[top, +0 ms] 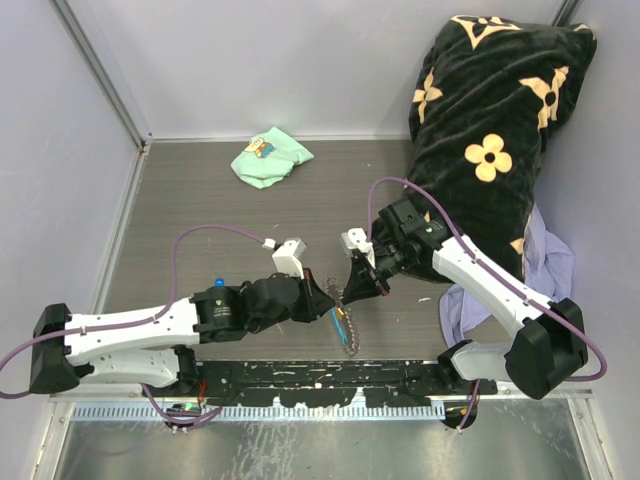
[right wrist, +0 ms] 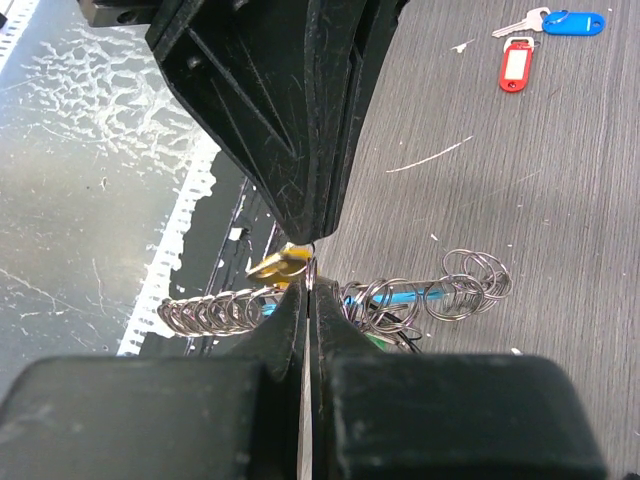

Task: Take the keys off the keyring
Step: Remove the key from the keyring.

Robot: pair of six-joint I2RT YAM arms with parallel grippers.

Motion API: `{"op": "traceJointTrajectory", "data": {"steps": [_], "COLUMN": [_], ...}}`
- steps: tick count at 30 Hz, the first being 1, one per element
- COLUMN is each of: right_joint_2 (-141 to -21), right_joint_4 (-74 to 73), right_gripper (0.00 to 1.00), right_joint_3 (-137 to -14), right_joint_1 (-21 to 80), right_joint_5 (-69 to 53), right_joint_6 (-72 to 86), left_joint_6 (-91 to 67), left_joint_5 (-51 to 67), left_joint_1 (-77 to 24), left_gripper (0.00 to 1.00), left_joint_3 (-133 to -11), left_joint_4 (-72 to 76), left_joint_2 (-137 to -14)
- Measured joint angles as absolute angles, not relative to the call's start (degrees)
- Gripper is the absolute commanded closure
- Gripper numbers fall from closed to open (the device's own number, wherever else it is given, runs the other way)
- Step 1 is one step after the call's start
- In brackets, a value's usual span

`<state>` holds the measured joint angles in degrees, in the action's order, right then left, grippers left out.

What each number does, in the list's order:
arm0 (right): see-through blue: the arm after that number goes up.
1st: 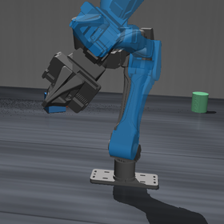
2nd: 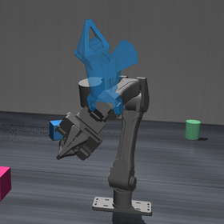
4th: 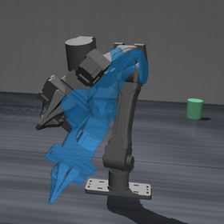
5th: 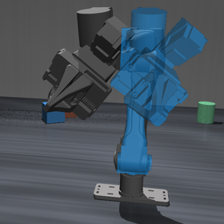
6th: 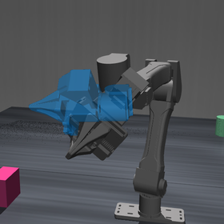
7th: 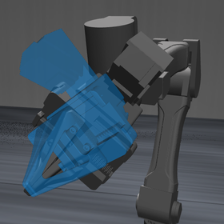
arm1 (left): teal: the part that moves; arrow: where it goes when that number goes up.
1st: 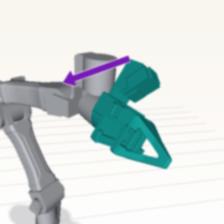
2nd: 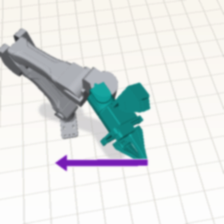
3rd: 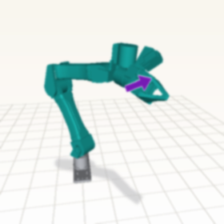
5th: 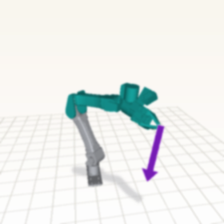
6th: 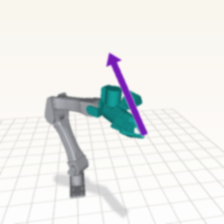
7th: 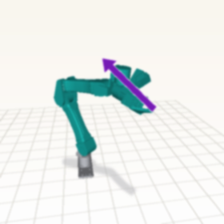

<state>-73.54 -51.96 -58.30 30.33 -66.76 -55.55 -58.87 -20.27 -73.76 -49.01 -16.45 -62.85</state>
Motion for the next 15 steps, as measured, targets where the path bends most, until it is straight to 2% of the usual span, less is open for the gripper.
{"op": "traceJointTrajectory", "data": {"steps": [11,15], "right_joint_2": [-73.54,-73.54], "right_joint_4": [-51.81,-51.51], "right_gripper": [0.99,0.99], "right_joint_3": [-58.28,-58.28], "right_joint_1": [29.06,28.97], "right_joint_5": [-68.77,-69.47], "right_joint_6": [-55.57,-55.57], "left_joint_6": [-56.95,-54.5], "left_joint_5": [-18.41,-16.67], "left_joint_1": [-71.26,-70.37], "left_gripper": [0.99,0.8], "left_joint_3": [-39.33,-35.86], "left_joint_4": [-9.82,-4.99], "left_joint_2": [-60.73,-59.4]}}
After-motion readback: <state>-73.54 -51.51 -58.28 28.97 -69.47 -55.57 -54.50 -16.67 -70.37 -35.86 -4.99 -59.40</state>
